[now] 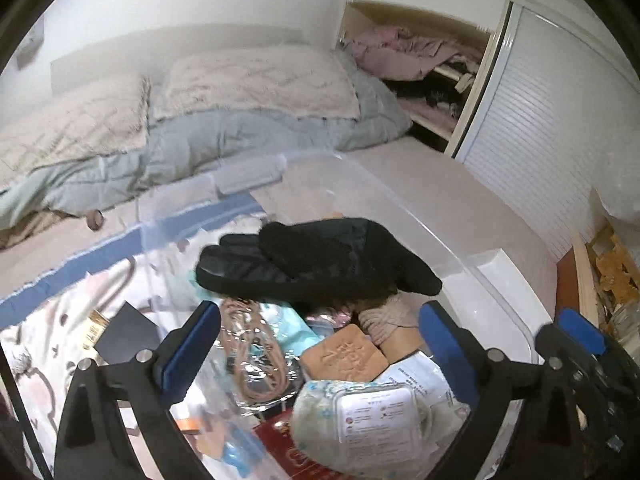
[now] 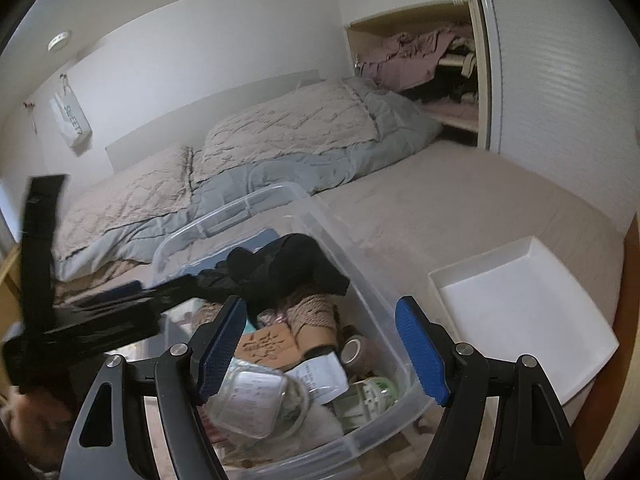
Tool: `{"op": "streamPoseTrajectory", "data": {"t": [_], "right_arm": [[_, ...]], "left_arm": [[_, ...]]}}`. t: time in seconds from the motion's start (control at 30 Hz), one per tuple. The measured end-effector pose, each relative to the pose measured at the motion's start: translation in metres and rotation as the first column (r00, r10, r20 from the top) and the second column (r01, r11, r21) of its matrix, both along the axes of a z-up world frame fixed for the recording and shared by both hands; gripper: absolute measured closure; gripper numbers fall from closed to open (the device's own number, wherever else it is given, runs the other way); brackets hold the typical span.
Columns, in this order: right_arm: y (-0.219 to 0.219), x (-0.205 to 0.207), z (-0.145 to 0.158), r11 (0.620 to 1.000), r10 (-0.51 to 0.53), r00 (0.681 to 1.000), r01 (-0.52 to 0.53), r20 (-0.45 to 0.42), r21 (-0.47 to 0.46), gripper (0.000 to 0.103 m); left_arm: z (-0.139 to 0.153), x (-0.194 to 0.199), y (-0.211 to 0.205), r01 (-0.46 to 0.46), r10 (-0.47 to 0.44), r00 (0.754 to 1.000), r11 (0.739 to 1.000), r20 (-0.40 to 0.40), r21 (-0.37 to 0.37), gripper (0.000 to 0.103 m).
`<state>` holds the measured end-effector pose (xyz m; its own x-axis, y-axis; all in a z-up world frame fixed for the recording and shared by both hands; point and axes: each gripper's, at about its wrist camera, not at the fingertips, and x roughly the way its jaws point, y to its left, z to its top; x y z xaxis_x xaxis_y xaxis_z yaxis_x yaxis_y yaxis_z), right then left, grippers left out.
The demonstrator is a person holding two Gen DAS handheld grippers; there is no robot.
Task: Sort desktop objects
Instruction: 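Withdraw both open grippers up and away from the clear bin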
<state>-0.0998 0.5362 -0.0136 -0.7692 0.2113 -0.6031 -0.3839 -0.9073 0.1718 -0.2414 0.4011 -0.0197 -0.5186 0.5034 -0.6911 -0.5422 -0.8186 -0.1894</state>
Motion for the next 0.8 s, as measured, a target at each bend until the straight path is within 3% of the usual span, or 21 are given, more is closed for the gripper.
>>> {"op": "streamPoseTrajectory", "data": {"t": [0.13, 0.2, 0.8], "right_arm": [[0.000, 0.002, 0.000, 1.000, 0.000, 1.000, 0.000, -0.016, -0.020, 0.025], [-0.001, 0.004, 0.002, 1.000, -0.001, 1.000, 0.000, -0.030, -0.028, 0.000], [-0.050, 0.049, 0.041, 0.997, 0.009, 0.990, 0.001, -0.141, 0.074, 0.000]], "left_arm": [[0.012, 0.009, -0.013, -0.009, 0.009, 0.999, 1.000, -0.047, 0.003, 0.002], [0.018, 0.016, -0.020, -0.014, 0.015, 0.996, 1.000, -0.083, 0.005, 0.000], [0.068, 0.087, -0.091, -0.048, 0.060, 0.973, 0.997, -0.223, 0.059, 0.000]]}}
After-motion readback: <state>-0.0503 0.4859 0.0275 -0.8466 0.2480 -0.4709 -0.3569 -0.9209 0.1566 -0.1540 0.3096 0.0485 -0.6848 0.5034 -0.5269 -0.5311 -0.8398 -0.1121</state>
